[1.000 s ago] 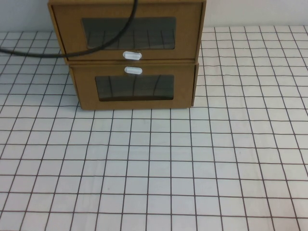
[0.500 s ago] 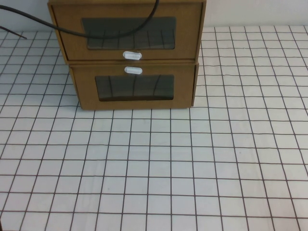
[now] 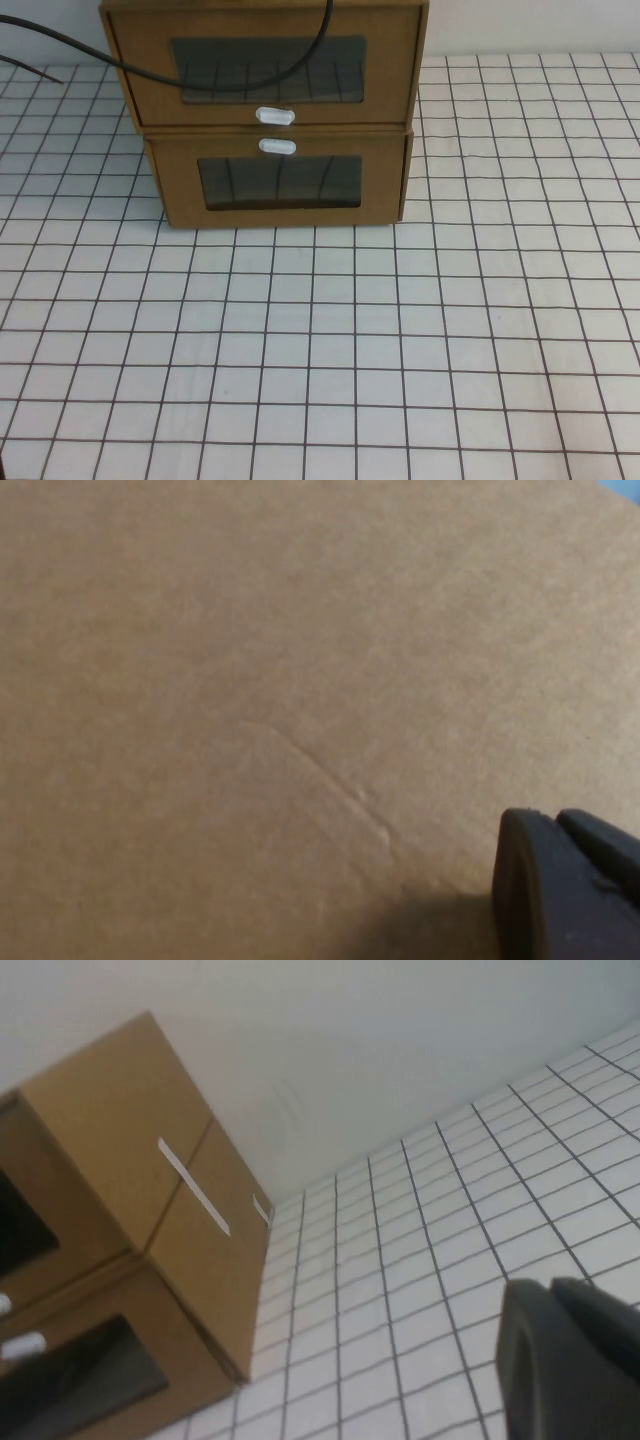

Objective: Open the shoe box
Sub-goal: 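Pull the top drawer of the cardboard box fully open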

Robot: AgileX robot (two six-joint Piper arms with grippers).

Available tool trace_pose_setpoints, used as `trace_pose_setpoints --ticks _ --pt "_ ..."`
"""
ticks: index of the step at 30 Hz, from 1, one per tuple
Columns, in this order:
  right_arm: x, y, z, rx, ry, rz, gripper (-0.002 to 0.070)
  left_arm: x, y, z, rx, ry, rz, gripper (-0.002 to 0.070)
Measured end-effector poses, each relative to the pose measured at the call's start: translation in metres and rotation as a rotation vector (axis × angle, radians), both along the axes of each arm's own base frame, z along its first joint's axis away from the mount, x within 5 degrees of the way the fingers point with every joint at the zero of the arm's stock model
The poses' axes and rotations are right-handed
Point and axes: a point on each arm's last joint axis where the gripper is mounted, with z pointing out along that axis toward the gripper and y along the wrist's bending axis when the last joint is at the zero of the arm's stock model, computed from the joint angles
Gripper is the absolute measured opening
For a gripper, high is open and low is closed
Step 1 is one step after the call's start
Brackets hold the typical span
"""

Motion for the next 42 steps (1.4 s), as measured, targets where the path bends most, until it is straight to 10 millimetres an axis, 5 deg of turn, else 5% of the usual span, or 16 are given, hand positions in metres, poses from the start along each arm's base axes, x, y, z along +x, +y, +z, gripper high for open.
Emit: trace_pose_setpoints --ticks 6,13,18,28,34,42 --pt "-0.002 0.006 0.006 0.143 0.033 0.069 -0.0013 0.000 0.000 0.001 0.001 -0.003 0.001 -0.0002" --pt "0.007 0.024 0.057 0.027 0.242 0.271 -0.0013 0.000 0.000 0.001 0.001 0.002 0.002 -0.0002" --pt "0.030 0.031 0.084 -0.150 0.377 0.395 -0.0013 0.000 0.000 0.001 0.002 0.003 0.003 -0.0002" --pt "0.085 0.051 0.104 -0.304 0.533 0.615 -0.0013 0.000 0.001 0.000 0.009 0.005 0.005 -0.0002" --pt "0.116 0.091 0.118 -0.421 0.510 0.765 -0.0013 0.000 0.002 0.000 0.010 0.012 0.018 -0.0002" --pt "0.150 0.195 0.120 -0.685 0.510 0.950 -0.0013 0.000 0.002 0.000 0.011 0.018 0.019 -0.0002"
